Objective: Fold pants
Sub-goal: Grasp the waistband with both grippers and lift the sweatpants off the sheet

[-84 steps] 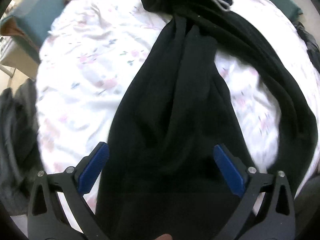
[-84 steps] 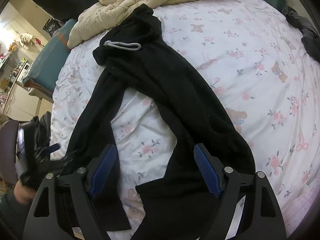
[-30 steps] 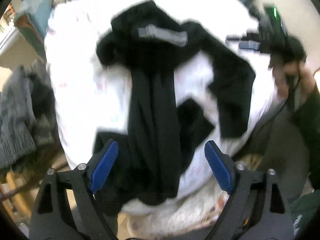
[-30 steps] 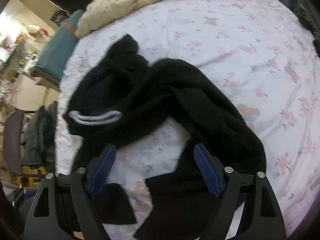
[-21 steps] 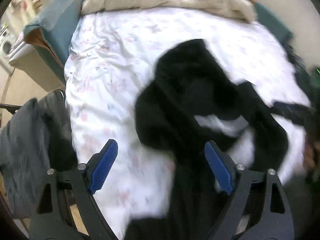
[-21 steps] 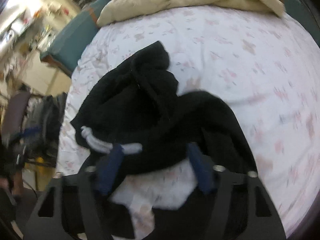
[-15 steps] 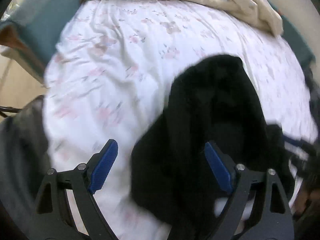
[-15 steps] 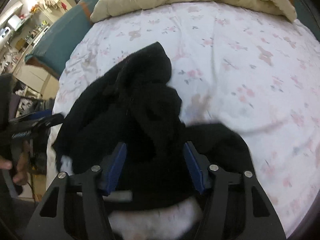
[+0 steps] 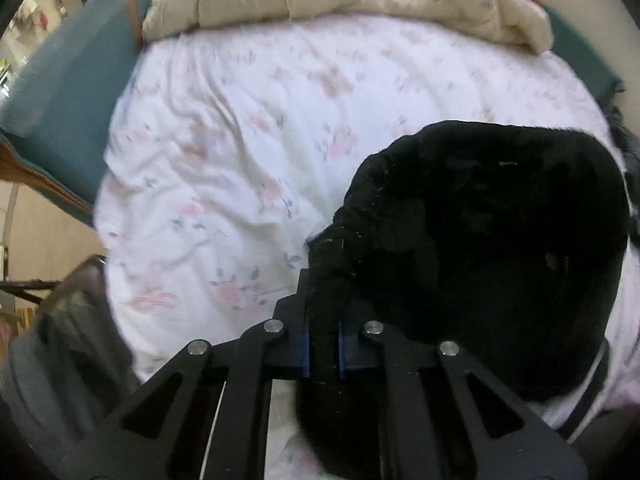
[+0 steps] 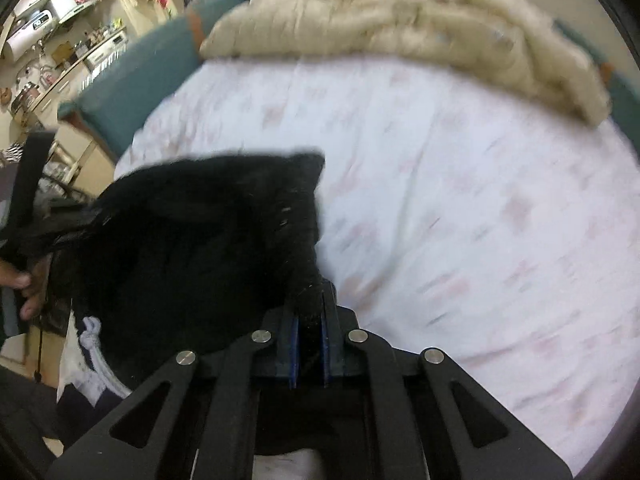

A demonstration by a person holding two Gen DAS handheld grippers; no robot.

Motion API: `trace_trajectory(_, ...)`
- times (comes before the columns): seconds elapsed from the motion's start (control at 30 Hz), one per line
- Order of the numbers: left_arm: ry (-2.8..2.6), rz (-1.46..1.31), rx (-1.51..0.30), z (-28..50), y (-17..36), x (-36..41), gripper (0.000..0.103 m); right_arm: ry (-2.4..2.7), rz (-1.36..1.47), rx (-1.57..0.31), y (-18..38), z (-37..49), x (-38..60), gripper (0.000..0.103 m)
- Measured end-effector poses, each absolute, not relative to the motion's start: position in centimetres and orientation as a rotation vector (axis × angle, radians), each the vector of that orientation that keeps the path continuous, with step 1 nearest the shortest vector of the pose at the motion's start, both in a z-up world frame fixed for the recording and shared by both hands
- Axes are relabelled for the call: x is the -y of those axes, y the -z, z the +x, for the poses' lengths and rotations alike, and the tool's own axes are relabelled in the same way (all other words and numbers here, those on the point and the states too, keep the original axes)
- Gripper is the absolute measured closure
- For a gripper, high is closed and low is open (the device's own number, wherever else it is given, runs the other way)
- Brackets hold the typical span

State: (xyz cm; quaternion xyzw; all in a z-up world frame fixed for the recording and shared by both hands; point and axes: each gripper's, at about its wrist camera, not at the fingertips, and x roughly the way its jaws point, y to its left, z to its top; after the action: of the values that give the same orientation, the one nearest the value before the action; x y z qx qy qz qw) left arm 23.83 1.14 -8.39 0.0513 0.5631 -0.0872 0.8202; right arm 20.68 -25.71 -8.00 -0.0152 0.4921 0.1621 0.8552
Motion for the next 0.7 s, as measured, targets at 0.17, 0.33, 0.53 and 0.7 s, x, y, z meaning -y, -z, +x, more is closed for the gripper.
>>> trace_trajectory(0.17, 0.159, 0.157, -1.101, 23.2, 0.5, -3.3, 0.097, -0.267, -0.134, -0.901, -2.2, 21.5, 28.0, 0.096)
trace_trajectory(0.33, 0.146, 0.122, -0.958, 24.2, -6.9, -4.8, 0.097, -0.137, -0.182, -0.72, -10.8, 23.3, 28.4, 0.097)
trace_trajectory(0.53, 0.027, 0.298, -0.845, 28.1, -10.4, -2.8, 0.097, -0.033, -0.368, -0.684, -12.7, 29.0, 24.0, 0.097)
trace_trajectory(0.7, -0.129, 0.387, -0.79, 36.1, -11.0, -3.7, 0.097, 0.113, -0.505, -0.599, -13.6, 36.3, 21.2, 0.097)
